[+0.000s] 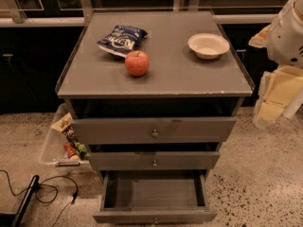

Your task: Close bottom drawer

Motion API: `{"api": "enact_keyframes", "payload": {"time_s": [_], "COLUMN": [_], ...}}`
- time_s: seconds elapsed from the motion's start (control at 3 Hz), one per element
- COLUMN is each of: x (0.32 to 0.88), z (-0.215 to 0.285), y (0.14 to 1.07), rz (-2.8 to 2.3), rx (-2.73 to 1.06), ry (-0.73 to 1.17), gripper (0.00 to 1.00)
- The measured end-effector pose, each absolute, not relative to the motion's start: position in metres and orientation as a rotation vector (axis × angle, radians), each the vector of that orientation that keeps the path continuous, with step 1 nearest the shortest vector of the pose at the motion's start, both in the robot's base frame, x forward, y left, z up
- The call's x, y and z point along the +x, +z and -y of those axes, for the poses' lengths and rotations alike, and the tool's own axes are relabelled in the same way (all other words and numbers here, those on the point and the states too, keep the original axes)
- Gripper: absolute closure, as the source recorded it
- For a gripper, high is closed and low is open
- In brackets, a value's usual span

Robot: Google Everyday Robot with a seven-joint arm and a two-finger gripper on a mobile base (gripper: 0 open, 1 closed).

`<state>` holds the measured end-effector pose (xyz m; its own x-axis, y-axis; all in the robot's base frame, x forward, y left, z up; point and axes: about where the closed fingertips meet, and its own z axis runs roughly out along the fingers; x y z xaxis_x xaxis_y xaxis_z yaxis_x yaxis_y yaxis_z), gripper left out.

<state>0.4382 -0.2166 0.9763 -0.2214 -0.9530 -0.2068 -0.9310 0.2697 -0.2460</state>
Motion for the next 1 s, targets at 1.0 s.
{"api": "enact_keyframes", "payload": {"time_s": [1.0], "x": [0.421], "z": [0.225], "y": [0.940], "rz": [-2.266], "rx": [-1.719], "ry": [-0.031], "gripper": [0.00]}}
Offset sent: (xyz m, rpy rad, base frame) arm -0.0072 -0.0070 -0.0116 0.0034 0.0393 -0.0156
